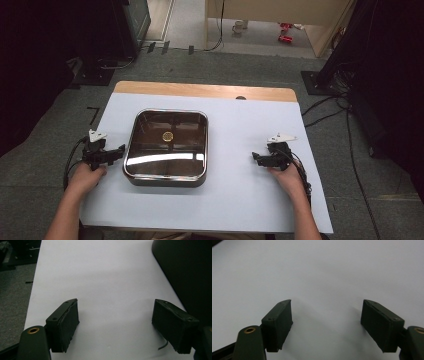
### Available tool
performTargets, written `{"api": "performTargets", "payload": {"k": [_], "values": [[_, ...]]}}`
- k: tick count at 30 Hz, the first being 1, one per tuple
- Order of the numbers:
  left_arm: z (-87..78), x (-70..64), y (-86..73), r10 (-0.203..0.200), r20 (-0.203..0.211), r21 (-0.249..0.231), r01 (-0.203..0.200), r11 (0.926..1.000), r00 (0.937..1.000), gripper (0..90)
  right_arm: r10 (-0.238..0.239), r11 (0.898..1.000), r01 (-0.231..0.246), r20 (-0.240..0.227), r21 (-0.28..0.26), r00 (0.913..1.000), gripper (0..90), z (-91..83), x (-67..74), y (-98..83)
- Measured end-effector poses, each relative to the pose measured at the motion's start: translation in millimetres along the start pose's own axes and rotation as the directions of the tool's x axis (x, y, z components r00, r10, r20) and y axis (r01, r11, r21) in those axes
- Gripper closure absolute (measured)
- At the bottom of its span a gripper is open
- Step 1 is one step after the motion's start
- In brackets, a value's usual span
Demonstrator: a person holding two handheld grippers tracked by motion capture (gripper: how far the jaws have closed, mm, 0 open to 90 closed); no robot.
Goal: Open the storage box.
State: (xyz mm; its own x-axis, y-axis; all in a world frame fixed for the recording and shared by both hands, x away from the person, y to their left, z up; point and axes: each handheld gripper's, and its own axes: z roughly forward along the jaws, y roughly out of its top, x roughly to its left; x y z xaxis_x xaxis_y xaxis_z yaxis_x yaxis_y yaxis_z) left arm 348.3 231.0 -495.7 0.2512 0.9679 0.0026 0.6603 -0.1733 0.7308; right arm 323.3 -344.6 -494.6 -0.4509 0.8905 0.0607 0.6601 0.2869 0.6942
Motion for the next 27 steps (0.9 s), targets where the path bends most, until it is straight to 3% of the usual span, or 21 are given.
{"api": "performTargets", "payload": {"k": [5,12,17,27], "values": [[0.0,0.1,0.1,0.0,0.0,0.0,0.0,1.0,1.0,21.3,0.056,0.998,-0.055,-0.063,0.005,0.9964,26.4,-2.4,-0.4,3.1],[0.0,0.1,0.0,0.0,0.0,0.0,0.0,1.0,1.0,21.3,0.013,0.998,-0.016,-0.045,-0.065,0.9989,30.3,-13.6,9.2,12.6],[0.0,0.0,0.0,0.0,0.0,0.0,0.0,1.0,1.0,21.3,0.03,0.997,-0.034,-0.06,-0.072,0.9978,30.4,-18.4,12.2,23.1],[-0.1,0.1,0.0,0.0,0.0,0.001,0.0,1.0,1.0,21.3,-0.025,0.995,0.016,-0.094,-0.096,0.9953,35.5,-23.1,38.8,55.9]]}}
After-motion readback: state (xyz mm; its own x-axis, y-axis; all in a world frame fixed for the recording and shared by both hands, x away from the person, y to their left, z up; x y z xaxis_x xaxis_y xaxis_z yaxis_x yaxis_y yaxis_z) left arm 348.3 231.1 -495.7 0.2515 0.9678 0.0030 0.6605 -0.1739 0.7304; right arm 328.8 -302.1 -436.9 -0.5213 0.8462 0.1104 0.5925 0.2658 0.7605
